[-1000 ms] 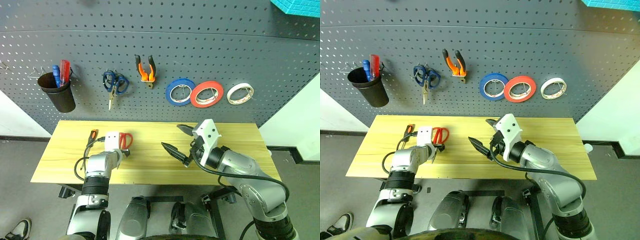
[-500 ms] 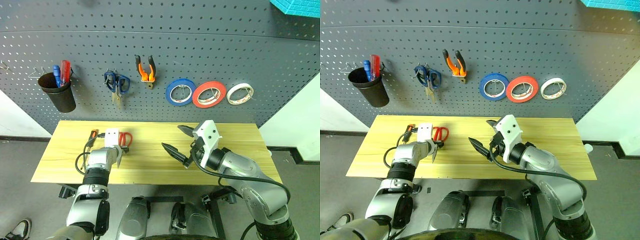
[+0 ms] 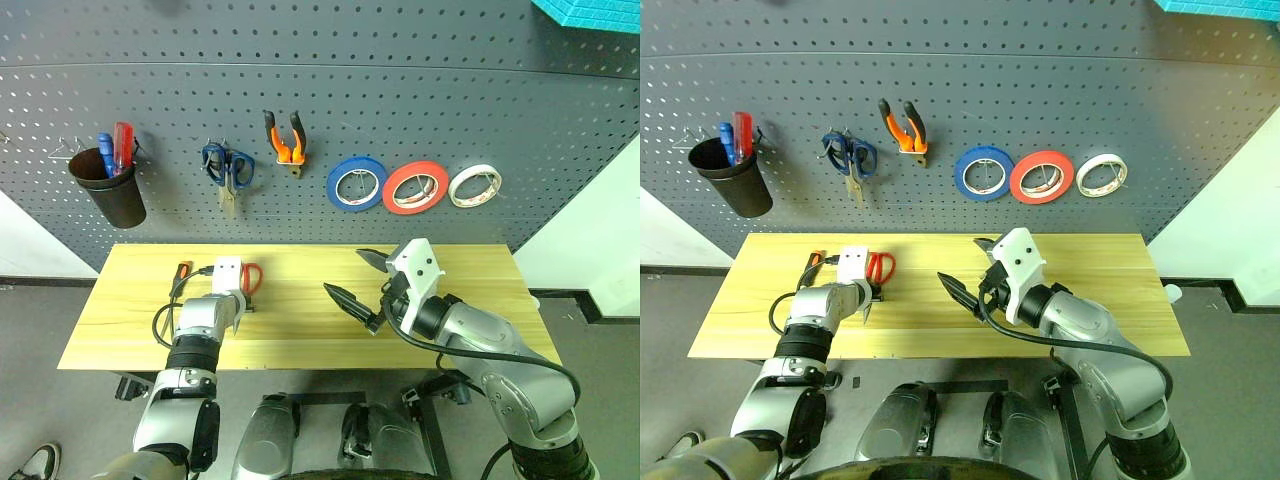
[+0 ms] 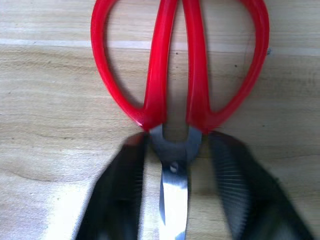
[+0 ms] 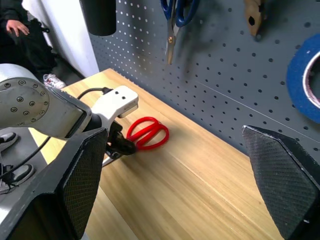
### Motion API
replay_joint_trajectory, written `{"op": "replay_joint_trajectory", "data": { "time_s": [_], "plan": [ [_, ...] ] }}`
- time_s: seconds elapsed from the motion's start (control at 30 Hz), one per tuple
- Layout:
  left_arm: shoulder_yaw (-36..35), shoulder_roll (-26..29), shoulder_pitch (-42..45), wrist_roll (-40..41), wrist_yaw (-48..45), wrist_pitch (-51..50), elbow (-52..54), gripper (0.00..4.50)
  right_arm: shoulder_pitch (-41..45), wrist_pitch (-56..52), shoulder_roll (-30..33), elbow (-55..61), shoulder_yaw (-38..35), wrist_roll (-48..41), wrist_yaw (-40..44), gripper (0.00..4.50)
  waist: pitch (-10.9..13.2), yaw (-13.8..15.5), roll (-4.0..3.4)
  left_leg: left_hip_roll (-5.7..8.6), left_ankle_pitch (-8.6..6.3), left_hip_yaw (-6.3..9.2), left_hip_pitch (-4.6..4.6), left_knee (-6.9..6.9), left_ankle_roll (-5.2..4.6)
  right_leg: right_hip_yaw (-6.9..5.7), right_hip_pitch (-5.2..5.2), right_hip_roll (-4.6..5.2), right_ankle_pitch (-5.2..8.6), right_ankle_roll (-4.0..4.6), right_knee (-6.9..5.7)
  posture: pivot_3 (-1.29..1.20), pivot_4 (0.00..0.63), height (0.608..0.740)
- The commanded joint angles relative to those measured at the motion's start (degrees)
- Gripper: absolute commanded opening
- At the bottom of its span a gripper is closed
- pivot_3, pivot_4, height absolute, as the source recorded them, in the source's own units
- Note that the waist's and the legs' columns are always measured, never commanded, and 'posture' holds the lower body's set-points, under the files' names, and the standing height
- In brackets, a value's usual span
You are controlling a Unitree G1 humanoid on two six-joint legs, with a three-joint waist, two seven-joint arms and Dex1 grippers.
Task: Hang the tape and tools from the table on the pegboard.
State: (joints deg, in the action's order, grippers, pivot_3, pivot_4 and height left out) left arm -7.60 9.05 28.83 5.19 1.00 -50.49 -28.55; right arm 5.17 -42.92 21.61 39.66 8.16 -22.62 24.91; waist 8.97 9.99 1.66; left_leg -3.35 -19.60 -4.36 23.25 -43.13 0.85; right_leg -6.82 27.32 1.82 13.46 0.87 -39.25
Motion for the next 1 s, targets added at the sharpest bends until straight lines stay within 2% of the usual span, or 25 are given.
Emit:
{"op": "replay_joint_trajectory", "data": {
  "time_s": [0.03, 0.23, 0.5, 0.63, 0.77, 1.0],
  "plan": [
    [0.6, 0.3, -1.5, -0.1, -1.0, -2.6, 0.4, 1.05, 0.9, 1.1, -0.1, 1.5, 0.1, -0.1, -0.3, 4.5, 0.0, -0.2, -0.01, 0.0, 0.0, 0.0, 0.0, 0.0, 0.0, 0.0, 0.0, 0.0, 0.0, 0.0, 0.0, 0.27, 0.144, 0.676],
    [1.4, 0.7, -4.2, -0.2, -2.2, -4.8, 5.9, 1.05, 1.2, 1.4, 0.0, 1.0, 0.1, -0.1, -0.2, 4.5, 0.0, -0.4, -0.04, 0.0, 0.0, 0.0, 0.0, 0.04, 0.0, 0.0, 0.01, 0.0, 0.0, 0.0, 0.04, 0.27, 0.141, 0.676],
    [5.7, 2.1, -13.9, 1.2, -7.8, -3.0, 30.2, 1.05, 1.1, 2.0, 0.4, 0.3, 0.0, 0.1, 0.1, 4.5, 0.1, -1.3, -0.07, -0.01, 0.0, 0.01, 0.11, 0.06, 0.0, 0.0, 0.08, 0.04, 0.0, 0.0, 0.13, 0.28, 0.132, 0.676],
    [6.4, 3.3, -17.0, 0.1, -8.6, 0.1, 35.3, 1.05, 1.1, 2.4, 0.5, 0.0, 0.3, 0.1, 0.3, 4.5, 0.2, -1.4, -0.11, -0.01, 0.0, 0.02, 0.07, 0.07, 0.0, 0.0, 0.06, 0.03, 0.01, 0.0, 0.14, 0.28, 0.128, 0.676],
    [7.5, 4.8, -21.8, -1.3, -9.6, 9.5, 42.4, 1.05, 1.4, 2.9, 0.7, -0.4, 0.1, -0.1, 0.9, 4.5, 0.2, -1.5, -0.16, -0.03, -0.01, 0.0, 0.08, 0.15, 0.01, 0.01, 0.1, 0.01, 0.02, -0.01, 0.18, 0.29, 0.121, 0.676],
    [8.1, 5.6, -24.9, -4.5, -8.6, 22.0, 43.8, 1.05, 2.0, 4.2, 0.7, -0.7, -1.8, -3.0, 3.7, 4.5, 0.2, -1.2, -0.21, -0.03, -0.01, 0.01, 0.1, 0.18, 0.01, 0.0, 0.1, 0.01, 0.03, -0.02, 0.23, 0.3, 0.113, 0.676]
  ]
}}
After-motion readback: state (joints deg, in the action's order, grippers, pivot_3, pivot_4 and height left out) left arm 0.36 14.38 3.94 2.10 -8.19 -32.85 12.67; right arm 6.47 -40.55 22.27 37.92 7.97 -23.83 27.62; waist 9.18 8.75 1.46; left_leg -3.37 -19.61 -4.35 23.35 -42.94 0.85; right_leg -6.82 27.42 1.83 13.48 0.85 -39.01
